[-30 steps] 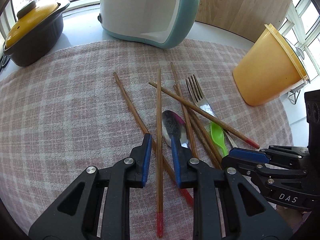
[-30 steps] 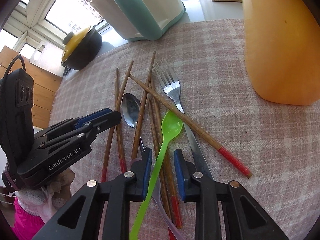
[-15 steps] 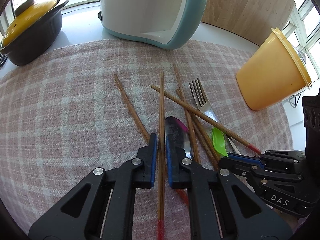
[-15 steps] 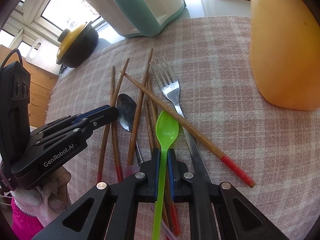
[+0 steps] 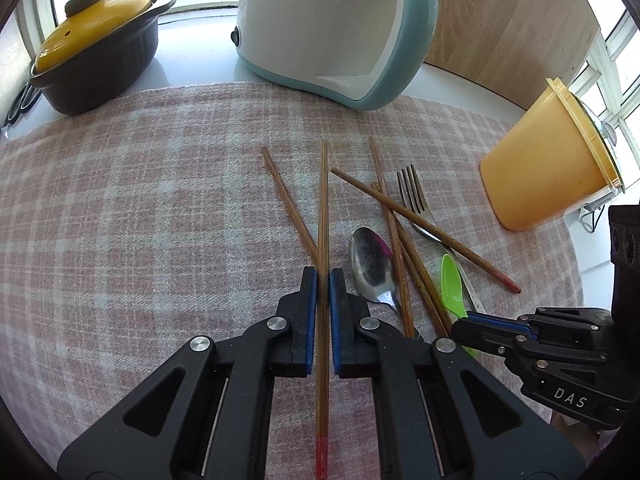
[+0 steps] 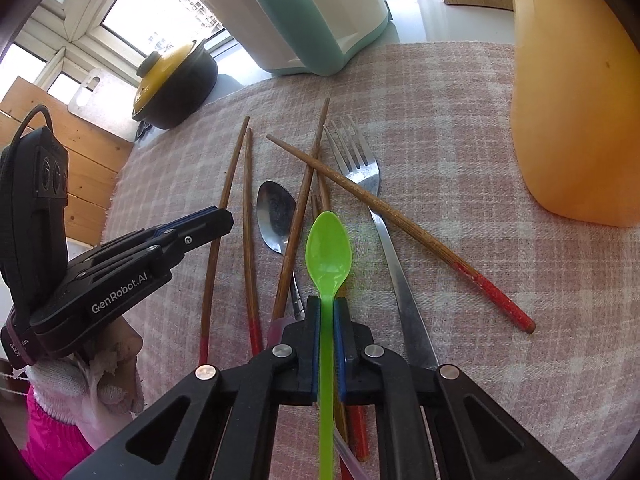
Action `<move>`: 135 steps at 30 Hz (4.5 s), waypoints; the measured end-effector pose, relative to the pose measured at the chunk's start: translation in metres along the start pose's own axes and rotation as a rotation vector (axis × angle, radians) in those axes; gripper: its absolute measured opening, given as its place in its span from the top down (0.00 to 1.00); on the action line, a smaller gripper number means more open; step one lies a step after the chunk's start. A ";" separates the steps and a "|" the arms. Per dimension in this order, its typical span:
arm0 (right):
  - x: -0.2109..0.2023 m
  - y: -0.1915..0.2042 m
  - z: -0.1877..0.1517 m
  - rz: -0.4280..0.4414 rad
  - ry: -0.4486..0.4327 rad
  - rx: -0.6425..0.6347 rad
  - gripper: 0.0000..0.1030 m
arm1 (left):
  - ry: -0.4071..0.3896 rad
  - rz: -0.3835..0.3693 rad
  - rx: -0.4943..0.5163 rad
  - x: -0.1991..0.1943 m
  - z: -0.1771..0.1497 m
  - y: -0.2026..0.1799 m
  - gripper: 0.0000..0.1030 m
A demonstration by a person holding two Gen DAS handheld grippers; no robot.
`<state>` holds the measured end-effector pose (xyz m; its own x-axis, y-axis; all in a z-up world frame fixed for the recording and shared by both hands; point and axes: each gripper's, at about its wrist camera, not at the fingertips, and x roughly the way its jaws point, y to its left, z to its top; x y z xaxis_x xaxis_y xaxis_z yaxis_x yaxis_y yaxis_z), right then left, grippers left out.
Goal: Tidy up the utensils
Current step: 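Lift the green spoon with the right tool while the left tool carries the chopstick toward the yellow container, then drop the green spoon into the yellow container with the right tool while the left releases the chopstick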
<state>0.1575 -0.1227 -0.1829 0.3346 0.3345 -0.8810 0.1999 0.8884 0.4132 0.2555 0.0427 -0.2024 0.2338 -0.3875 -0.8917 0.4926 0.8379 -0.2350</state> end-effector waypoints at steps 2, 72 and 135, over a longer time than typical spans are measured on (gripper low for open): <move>-0.003 0.004 -0.001 -0.006 -0.012 -0.022 0.96 | -0.012 0.001 -0.017 -0.006 -0.002 0.000 0.96; -0.242 -0.036 0.092 0.062 -0.573 -0.709 0.96 | -0.629 0.162 -0.224 -0.197 0.038 -0.244 0.96; -0.189 -0.121 0.138 0.132 -0.415 -0.604 0.96 | -0.425 0.254 -0.188 -0.076 0.074 -0.268 0.96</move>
<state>0.1973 -0.3370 -0.0341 0.6650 0.4103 -0.6240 -0.3669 0.9073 0.2055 0.1680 -0.1812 -0.0430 0.6644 -0.2522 -0.7036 0.2265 0.9650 -0.1320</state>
